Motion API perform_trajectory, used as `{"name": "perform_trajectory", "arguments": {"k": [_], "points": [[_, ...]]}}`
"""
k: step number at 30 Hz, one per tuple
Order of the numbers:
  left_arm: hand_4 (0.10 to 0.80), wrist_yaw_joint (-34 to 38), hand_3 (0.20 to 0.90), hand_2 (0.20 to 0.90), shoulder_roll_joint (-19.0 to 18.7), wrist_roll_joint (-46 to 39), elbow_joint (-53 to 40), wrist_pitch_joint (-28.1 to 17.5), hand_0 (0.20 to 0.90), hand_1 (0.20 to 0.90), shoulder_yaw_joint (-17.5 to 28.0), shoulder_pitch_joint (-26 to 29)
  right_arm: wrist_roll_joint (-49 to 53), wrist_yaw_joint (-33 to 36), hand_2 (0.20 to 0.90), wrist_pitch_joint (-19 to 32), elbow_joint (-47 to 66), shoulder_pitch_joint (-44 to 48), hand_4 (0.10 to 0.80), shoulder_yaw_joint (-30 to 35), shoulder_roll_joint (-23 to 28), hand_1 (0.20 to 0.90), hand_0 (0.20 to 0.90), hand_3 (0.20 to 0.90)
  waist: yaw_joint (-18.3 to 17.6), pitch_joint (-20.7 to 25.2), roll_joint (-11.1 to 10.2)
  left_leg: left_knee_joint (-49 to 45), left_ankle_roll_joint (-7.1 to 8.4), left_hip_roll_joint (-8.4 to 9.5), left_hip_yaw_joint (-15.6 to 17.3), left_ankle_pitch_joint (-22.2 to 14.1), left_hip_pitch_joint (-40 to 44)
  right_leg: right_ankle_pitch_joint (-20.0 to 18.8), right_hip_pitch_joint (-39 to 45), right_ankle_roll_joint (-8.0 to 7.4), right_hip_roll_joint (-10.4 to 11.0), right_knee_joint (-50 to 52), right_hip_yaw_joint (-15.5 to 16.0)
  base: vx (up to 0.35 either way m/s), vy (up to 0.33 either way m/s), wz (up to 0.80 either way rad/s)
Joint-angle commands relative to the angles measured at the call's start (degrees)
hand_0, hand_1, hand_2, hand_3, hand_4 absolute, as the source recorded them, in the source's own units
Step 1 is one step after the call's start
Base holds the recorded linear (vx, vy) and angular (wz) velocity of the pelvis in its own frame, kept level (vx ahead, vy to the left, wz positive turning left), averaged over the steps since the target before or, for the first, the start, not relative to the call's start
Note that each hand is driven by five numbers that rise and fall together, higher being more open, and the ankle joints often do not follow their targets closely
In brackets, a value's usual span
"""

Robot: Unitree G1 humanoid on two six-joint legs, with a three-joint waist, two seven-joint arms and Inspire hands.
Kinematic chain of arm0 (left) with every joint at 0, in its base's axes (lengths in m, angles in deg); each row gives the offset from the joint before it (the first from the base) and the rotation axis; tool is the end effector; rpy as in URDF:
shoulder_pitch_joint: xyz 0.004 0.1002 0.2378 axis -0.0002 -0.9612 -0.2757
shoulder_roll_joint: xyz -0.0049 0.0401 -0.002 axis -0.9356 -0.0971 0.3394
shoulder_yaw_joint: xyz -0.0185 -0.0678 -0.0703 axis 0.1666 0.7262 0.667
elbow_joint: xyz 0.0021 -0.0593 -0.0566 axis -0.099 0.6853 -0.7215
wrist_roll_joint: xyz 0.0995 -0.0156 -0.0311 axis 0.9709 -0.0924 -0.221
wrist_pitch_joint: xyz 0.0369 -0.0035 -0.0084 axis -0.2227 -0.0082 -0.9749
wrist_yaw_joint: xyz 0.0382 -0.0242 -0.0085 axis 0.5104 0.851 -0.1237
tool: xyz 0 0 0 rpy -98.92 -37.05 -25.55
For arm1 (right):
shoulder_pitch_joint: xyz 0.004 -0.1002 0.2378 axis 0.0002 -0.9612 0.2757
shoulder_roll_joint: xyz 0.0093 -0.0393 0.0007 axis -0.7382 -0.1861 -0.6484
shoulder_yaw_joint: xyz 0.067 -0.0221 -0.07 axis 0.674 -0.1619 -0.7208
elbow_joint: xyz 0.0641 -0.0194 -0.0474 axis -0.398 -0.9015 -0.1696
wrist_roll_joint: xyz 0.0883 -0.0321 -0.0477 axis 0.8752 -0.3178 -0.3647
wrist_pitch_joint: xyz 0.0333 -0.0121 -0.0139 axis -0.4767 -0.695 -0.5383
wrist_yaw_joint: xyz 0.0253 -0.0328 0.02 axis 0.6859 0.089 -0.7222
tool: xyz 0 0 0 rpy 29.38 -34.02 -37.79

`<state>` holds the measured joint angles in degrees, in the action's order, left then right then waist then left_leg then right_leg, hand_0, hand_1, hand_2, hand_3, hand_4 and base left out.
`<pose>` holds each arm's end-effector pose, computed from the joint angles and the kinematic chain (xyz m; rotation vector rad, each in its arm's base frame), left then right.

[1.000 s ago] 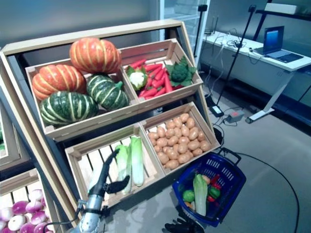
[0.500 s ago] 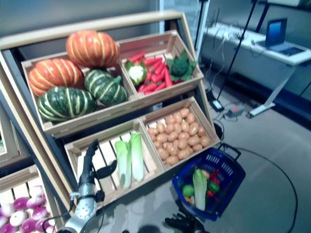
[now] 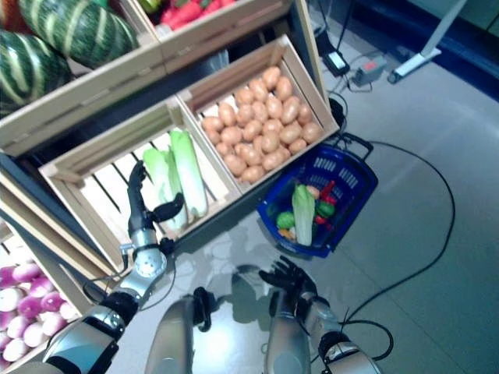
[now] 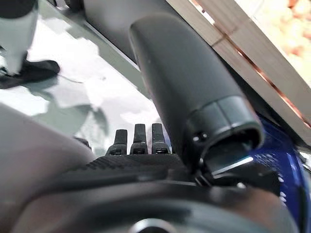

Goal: Put vegetables into the basket

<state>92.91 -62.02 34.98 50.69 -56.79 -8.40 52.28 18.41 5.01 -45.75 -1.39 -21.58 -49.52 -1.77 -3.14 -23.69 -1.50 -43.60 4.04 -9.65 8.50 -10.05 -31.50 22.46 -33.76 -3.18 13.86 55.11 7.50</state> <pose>0.2871 0.1618 0.0297 0.2535 -0.2032 0.5033 0.2160 -0.1889 -0.0595 0.3532 0.5791 -0.0319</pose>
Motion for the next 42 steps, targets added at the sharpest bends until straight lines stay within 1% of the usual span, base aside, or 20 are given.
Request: {"name": "perform_trajectory", "arguments": {"k": [1, 7, 11, 14, 17, 20, 25, 27, 30, 31, 33, 36, 40, 42], "points": [[0.800, 3.6, 0.900, 0.900, -1.5, -1.5, -2.3, -3.4, 0.900, 0.900, 2.1, 4.5, 2.4, 1.6, 0.900, 3.6, 1.8, -1.9, 0.800, -1.9, 1.5, 0.900, 0.900, 0.900, -0.3, 2.0, 0.4, -7.9, -3.11, 0.57, 0.1, -11.6, 0.9, -3.4, 2.0, 2.09, -1.7, -4.2, 0.7, 0.000, 0.000, 0.00], [0.800, 4.1, 0.900, 0.900, -2.2, -4.6, -0.1, -2.3, 0.900, 0.900, 2.9, 6.4, 3.5, 2.5, 0.900, 4.7, 1.7, -1.9, 0.800, -1.2, 2.2, 0.900, 0.900, 0.900, -0.6, 1.8, 0.2, -11.1, -3.05, 0.49, -1.0, -13.1, -1.8, -2.3, -1.1, 2.03, -1.7, -1.0, 0.0, -0.006, -0.021, 0.03], [0.800, 4.6, 0.900, 0.900, -2.7, -6.1, 0.9, -0.3, 0.900, 0.900, 3.1, 8.0, 4.5, 3.5, 0.900, 5.1, 1.8, -1.2, 0.800, -0.7, 2.4, 0.900, 0.900, 0.900, -0.6, 1.5, 0.0, -12.5, -3.06, 0.66, -1.5, -13.7, -3.7, -1.9, -3.3, 1.91, -1.7, 0.4, -0.1, -0.006, -0.024, 0.06], [0.800, 6.6, 0.900, 0.900, -3.2, -7.7, 2.1, 0.5, 0.900, 0.900, 3.9, 9.1, 5.5, 3.8, 0.900, 5.4, 2.6, -1.0, 0.800, -0.3, 2.7, 0.900, 0.900, 0.900, -0.8, 1.0, -0.1, -13.8, -3.13, 0.79, -1.9, -14.2, -5.3, -1.7, -5.2, 1.78, -1.8, 1.6, -0.3, -0.009, -0.009, 0.03], [0.800, 9.4, 0.900, 0.900, -3.5, -6.9, 2.4, 0.9, 0.900, 0.900, 4.5, 9.6, 6.0, 4.3, 0.900, 5.7, 3.7, -1.3, 0.800, -0.3, 2.8, 0.900, 0.900, 0.900, -1.1, 0.7, -0.2, -14.9, -3.09, 0.97, -2.2, -14.5, -7.1, -1.4, -7.0, 1.67, -1.9, 2.7, -0.6, -0.007, -0.003, 0.01], [0.800, 10.4, 0.900, 0.900, -3.5, -5.7, 2.4, 1.0, 0.900, 0.900, 4.8, 9.6, 6.1, 4.6, 0.900, 5.7, 4.4, -1.5, 0.800, -0.2, 2.9, 0.900, 0.900, 0.900, -1.0, 0.4, -0.3, -15.7, -3.03, 1.14, -2.6, -14.7, -8.2, -1.2, -8.1, 1.50, -2.0, 3.4, -0.7, -0.013, -0.009, 0.08], [0.800, 9.0, 0.900, 0.900, -4.1, -4.8, 2.2, 2.0, 0.900, 0.900, 4.2, 10.5, 6.5, 4.4, 0.900, 5.9, 4.5, -1.5, 0.800, -0.1, 3.2, 0.900, 0.900, 0.900, -0.9, -0.1, -0.6, -16.5, -3.04, 1.23, -3.1, -14.7, -10.2, -1.3, -10.2, 1.20, -2.1, 4.3, -0.7, -0.003, -0.003, 0.03], [0.800, 9.4, 0.900, 0.900, -5.2, -4.2, 2.5, 3.2, 0.900, 0.900, 3.7, 12.0, 6.5, 4.6, 0.900, 5.6, 5.0, -1.1, 0.800, -0.1, 3.5, 0.900, 0.900, 0.900, -1.1, -0.4, -0.8, -16.9, -2.94, 1.17, -3.2, -14.6, -11.1, -1.3, -11.0, 1.08, -2.3, 4.6, -0.7, 0.000, 0.000, 0.00], [0.800, 9.8, 0.900, 0.900, -7.4, -5.8, 4.1, 4.5, 0.900, 0.900, 4.2, 14.1, 7.0, 4.5, 0.900, 5.8, 5.5, -0.8, 0.800, -0.1, 4.3, 0.900, 0.900, 0.900, -1.4, -1.0, -1.1, -17.9, -2.98, 0.95, -3.2, -14.7, -12.6, -1.3, -12.3, 1.05, -2.4, 5.4, -0.8, 0.000, 0.000, 0.00], [0.800, 9.7, 0.900, 0.900, -7.4, -5.8, 4.2, 4.5, 0.900, 0.900, 4.2, 14.2, 7.0, 4.6, 0.900, 5.8, 5.5, -0.8, 0.800, -0.1, 4.3, 0.900, 0.900, 0.900, -1.4, -1.0, -1.1, -18.0, -2.98, 0.95, -3.2, -14.7, -12.6, -1.3, -12.3, 1.04, -2.4, 5.4, -0.8, 0.000, 0.000, 0.00], [0.800, 7.7, 0.900, 0.900, -8.2, -7.7, 5.8, 4.5, 0.900, 0.900, 4.6, 15.8, 7.6, 4.8, 0.900, 6.3, 5.7, -0.5, 0.800, 0.0, 4.4, 0.900, 0.900, 0.900, -1.6, -1.5, -1.4, -18.8, -3.06, 0.90, -3.3, -14.9, -13.7, -1.3, -13.4, 0.94, -2.4, 6.0, -0.8, 0.000, 0.000, 0.00], [0.800, 5.3, 0.900, 0.900, -9.0, -8.0, 6.5, 4.4, 0.900, 0.900, 4.6, 17.5, 8.1, 5.0, 0.900, 6.3, 6.3, -0.2, 0.800, 0.2, 4.6, 0.900, 0.900, 0.900, -1.8, -2.0, -1.6, -19.4, -3.18, 0.85, -3.4, -15.0, -14.7, -1.3, -14.4, 0.92, -2.5, 6.4, -0.8, 0.000, 0.000, 0.00], [0.800, 3.1, 0.900, 0.900, -10.8, -9.2, 7.3, 5.9, 0.900, 0.900, 3.4, 20.6, 8.8, 4.6, 0.900, 6.4, 7.4, 0.1, 0.800, 0.2, 5.1, 0.900, 0.900, 0.900, -2.3, -2.7, -2.0, -20.5, -3.38, 0.78, -3.5, -15.1, -16.7, -1.5, -16.2, 0.90, -2.7, 7.2, -0.9, -0.017, 0.010, 0.01], [0.800, 3.3, 0.900, 0.900, -11.7, -9.8, 8.0, 7.0, 0.900, 0.900, 2.9, 22.1, 9.5, 4.5, 0.900, 6.6, 8.3, 0.2, 0.800, 0.0, 5.5, 0.900, 0.900, 0.900, -2.6, -3.2, -2.1, -21.1, -3.52, 0.80, -3.5, -15.2, -17.6, -1.5, -17.1, 0.91, -2.8, 7.7, -1.0, -0.016, 0.011, 0.00]]}}
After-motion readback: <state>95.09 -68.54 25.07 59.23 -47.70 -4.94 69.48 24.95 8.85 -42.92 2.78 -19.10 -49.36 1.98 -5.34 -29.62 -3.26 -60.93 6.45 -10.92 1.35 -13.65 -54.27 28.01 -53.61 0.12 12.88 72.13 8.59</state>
